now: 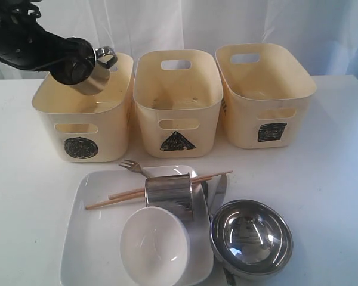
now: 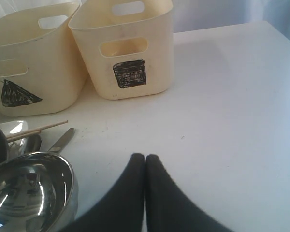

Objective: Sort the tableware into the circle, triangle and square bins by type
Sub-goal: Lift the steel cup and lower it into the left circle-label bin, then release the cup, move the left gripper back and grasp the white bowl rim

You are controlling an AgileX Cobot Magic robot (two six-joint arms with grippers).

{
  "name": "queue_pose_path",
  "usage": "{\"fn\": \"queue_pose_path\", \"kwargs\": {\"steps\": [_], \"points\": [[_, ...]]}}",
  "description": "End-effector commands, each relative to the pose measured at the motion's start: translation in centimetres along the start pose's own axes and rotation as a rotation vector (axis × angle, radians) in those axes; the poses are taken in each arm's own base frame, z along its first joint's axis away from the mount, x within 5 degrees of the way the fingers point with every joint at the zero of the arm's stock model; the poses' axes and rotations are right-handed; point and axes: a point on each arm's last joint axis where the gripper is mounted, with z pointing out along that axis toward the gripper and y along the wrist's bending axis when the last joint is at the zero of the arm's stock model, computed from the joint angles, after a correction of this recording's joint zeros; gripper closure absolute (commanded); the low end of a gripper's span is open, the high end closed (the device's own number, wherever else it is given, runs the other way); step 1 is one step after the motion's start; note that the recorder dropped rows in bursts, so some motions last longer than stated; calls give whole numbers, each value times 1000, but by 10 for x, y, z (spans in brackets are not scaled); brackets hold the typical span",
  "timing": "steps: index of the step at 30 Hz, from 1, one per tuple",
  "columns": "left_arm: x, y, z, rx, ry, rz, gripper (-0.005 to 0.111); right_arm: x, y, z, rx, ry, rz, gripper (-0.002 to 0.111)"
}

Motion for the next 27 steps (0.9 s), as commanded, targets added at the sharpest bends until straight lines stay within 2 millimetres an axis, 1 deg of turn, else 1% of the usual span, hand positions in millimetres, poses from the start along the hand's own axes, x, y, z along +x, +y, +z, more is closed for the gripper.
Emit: {"fn": "queue_pose_path", "kwargs": {"steps": [1,9,12,14,15,17,22,24,27], "points": [[-1,7,15,-14,-8,-33,107,0,0,0,1,-16,-8,108],[13,9,53,-25,64,-30,107,0,0,0,1,-16,-8,108],[16,10,61,-28,86,-26,107,0,0,0,1,-16,-8,108],[17,10,63,-28,89,-10,106,0,0,0,1,-16,-8,108],[17,10,64,-28,94,10,104,0,0,0,1,-16,-8,108],[17,10,64,-26,96,43,96,0,0,0,1,-16,-8,108],[17,10,63,-24,97,63,64,0,0,0,1,-16,-8,108],[17,10,63,-24,99,51,57,0,0,0,1,-16,-8,108],[17,10,61,-24,95,51,56,0,0,0,1,-16,-8,108]]}}
